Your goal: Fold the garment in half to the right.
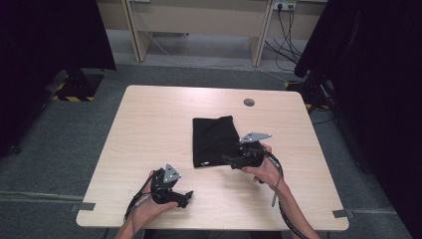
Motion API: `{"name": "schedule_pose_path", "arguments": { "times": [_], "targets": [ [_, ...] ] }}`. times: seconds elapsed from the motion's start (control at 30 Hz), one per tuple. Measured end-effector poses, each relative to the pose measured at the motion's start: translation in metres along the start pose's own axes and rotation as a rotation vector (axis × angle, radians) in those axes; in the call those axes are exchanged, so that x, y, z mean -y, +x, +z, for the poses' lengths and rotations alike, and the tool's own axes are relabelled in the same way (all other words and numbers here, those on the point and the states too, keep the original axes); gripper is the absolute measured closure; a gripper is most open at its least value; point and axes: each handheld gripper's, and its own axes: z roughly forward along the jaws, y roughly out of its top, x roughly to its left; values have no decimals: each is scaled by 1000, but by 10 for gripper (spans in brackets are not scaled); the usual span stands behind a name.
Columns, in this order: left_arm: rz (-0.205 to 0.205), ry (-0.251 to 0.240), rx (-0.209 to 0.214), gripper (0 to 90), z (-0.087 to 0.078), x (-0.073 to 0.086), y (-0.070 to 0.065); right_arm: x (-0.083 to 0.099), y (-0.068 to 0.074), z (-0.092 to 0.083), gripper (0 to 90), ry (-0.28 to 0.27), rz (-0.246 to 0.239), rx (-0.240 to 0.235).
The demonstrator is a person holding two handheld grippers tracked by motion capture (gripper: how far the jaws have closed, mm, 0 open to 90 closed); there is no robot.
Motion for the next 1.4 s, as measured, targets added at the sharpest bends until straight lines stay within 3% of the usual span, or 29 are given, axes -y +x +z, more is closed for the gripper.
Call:
{"name": "schedule_pose_path", "arguments": {
  "times": [0.13,0.23,1.4],
  "targets": [
    [0,0,0,0,0,0,0,7,2,-6,210,-25,-6,-11],
    [0,0,0,0,0,0,0,13,2,-7,210,-7,-13,-9],
    [-3,1,-2,0,0,0,0,40,12,-34,167,-24,-17,7]
  ]
}}
